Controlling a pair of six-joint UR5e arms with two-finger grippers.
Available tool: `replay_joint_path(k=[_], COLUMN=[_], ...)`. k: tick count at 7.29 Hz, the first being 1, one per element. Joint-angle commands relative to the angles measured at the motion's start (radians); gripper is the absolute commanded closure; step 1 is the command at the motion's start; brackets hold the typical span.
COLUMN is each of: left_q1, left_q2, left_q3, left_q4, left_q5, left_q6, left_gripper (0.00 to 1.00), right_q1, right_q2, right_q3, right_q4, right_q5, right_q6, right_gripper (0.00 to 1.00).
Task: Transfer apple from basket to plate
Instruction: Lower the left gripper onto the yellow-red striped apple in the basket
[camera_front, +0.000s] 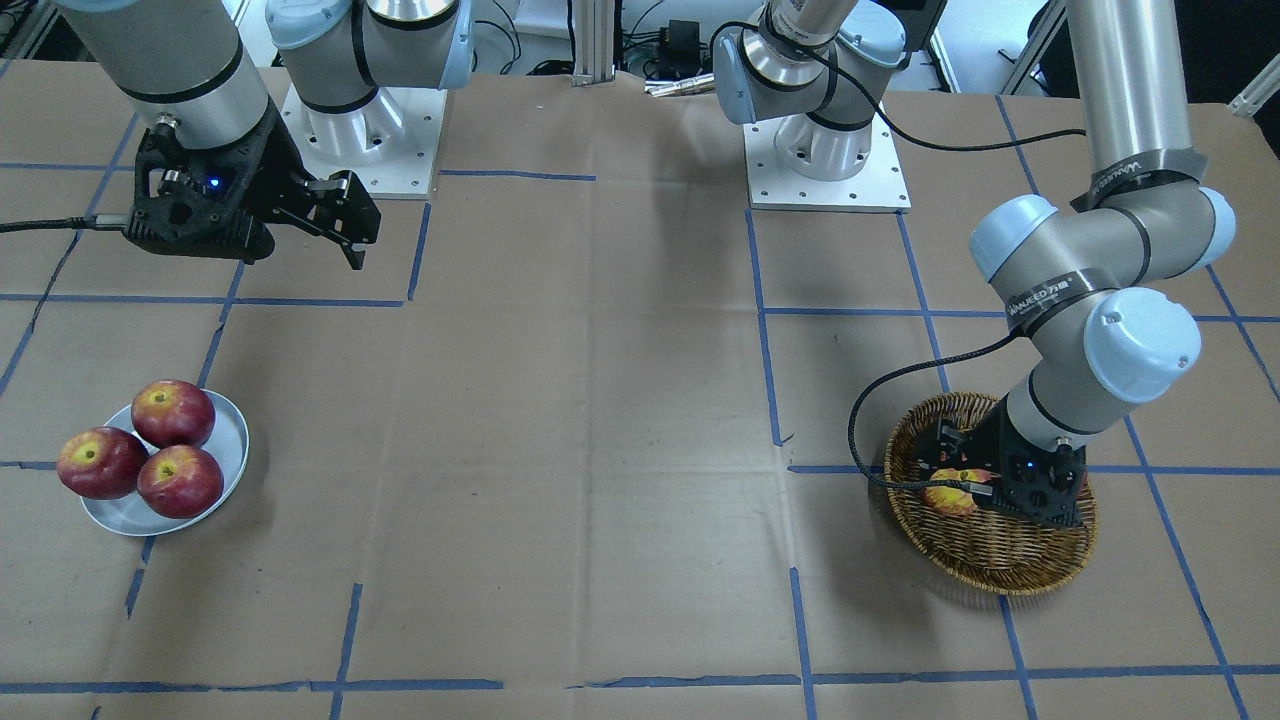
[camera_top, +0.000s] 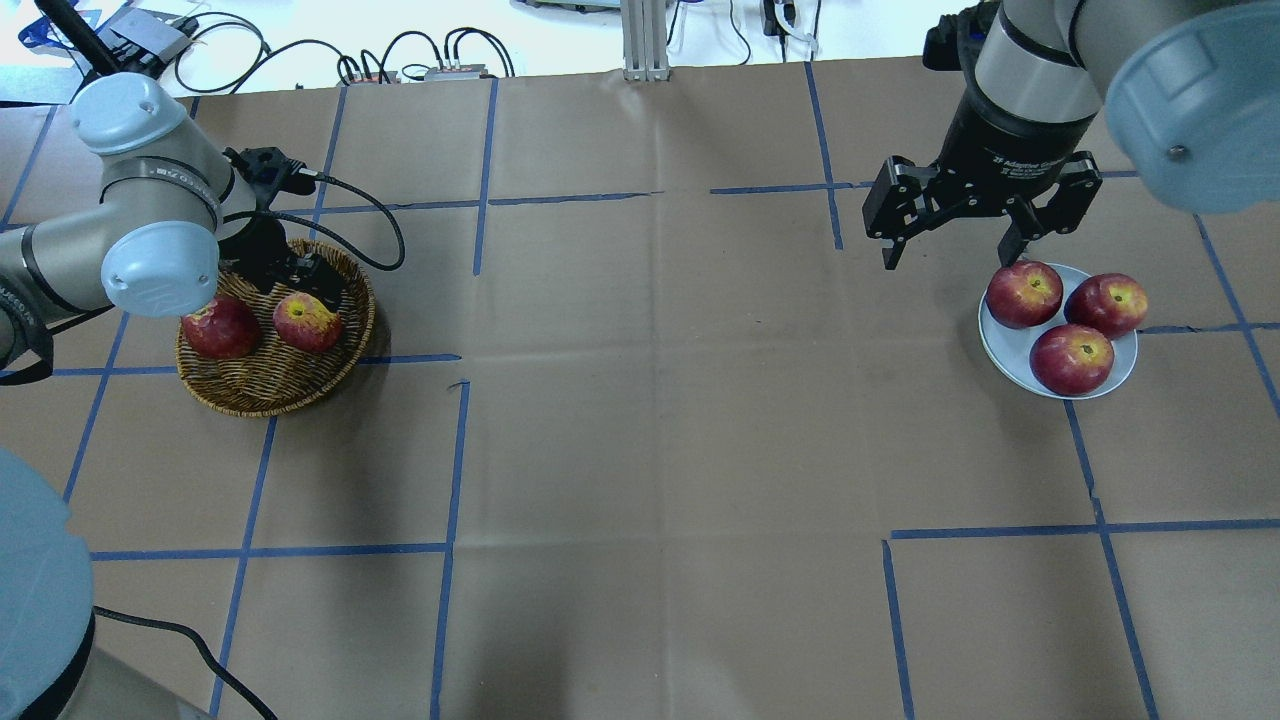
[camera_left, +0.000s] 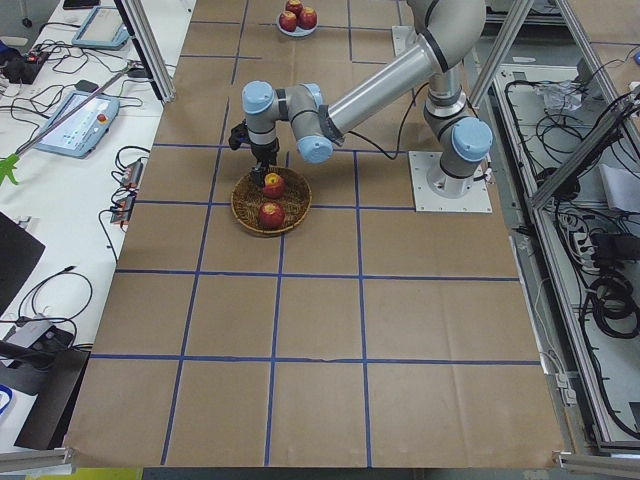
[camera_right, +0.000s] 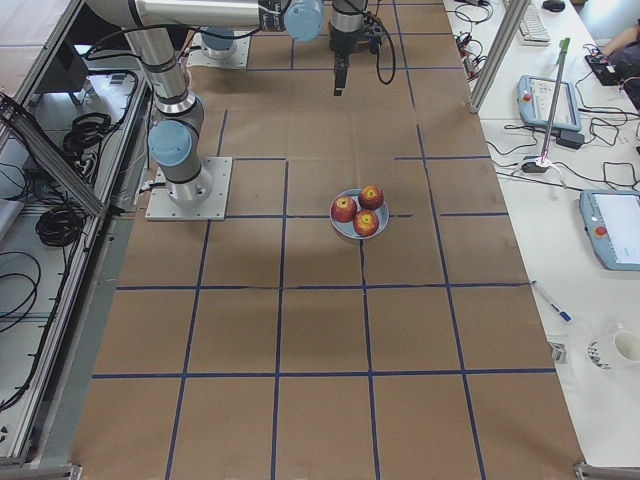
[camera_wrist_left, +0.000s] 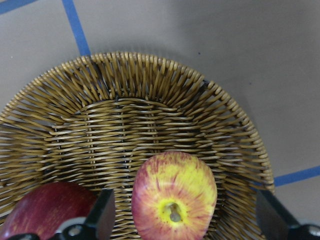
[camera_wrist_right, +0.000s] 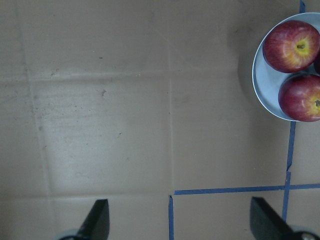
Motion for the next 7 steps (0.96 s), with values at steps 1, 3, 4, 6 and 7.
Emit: replay_joint_path(k=[1,3,4,6,7], left_q1=[0.002,0.003,0.014,0.021,0.021], left_q2=[-0.03,-0.057,-0.065,-0.07,-0.068], left_q3=[-0.002,-0.005,-0.003,-0.003,-0.002], left_q4=[-0.011,-0.002,0.002,0.003,0.003], left_q5=[0.002,0.002,0.002,0.001,0.002], left_q6=[0.017,0.018,0.018,0.018,0.018], left_gripper=[0.01,0.01,0.02,0.23,0.37], right_q1=[0.001,-0.001,0.001,0.001,-0.001], right_q2=[0.001,0.001,0.001,0.001,0.001], right_q3=[0.0,0.0,0.0,0.0,0.0], right_q4=[0.0,0.0,0.0,0.0,0.0], right_q5=[0.0,0.0,0.0,0.0,0.0], right_q6=[-0.001,-0.001,-0.001,-0.001,-0.001], right_gripper=[0.0,0.0,0.0,0.0,0.0])
